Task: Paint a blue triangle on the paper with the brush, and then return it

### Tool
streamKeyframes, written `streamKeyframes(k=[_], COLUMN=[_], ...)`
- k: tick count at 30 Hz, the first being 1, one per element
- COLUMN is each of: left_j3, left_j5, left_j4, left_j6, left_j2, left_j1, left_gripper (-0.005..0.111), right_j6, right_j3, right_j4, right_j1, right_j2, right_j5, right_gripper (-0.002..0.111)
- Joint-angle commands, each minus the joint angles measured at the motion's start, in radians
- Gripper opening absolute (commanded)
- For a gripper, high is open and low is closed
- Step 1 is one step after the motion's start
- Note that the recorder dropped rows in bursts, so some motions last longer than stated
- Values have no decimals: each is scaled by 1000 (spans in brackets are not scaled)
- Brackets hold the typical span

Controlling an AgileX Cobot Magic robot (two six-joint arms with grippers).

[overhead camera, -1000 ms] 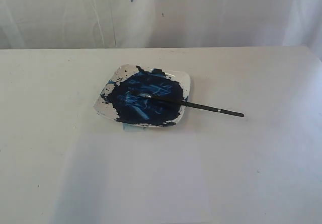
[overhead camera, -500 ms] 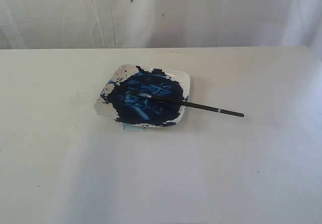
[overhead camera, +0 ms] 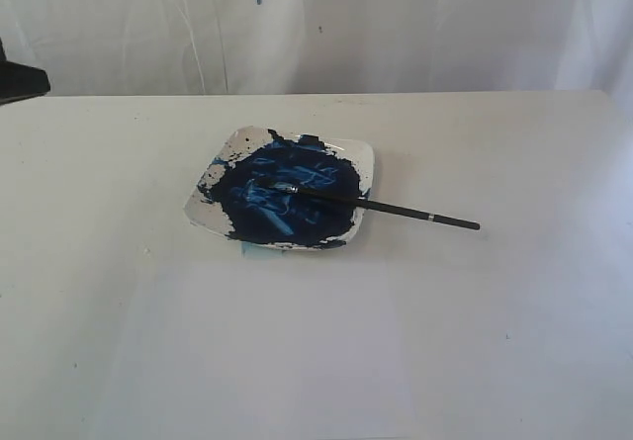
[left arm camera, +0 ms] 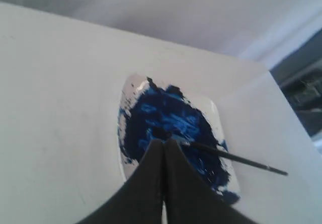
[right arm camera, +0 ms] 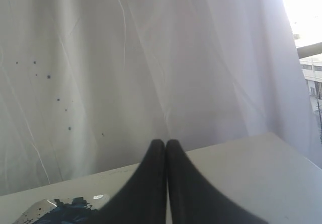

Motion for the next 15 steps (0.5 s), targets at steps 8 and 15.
streamKeyframes(k=[8, 15], left_j3=[138, 251], left_j5=[-137, -137], left_j4=[18, 18], left_j6=[146, 178], left_j2=[150, 219], left_j1=[8, -68], left_gripper=[0, 0], right_j6=[6, 6], right_j3=[1, 1], right_j4=[0, 0], right_j1=[-2, -2], right_j2=[-7, -7], right_j5=[2, 2], right_gripper=[0, 0])
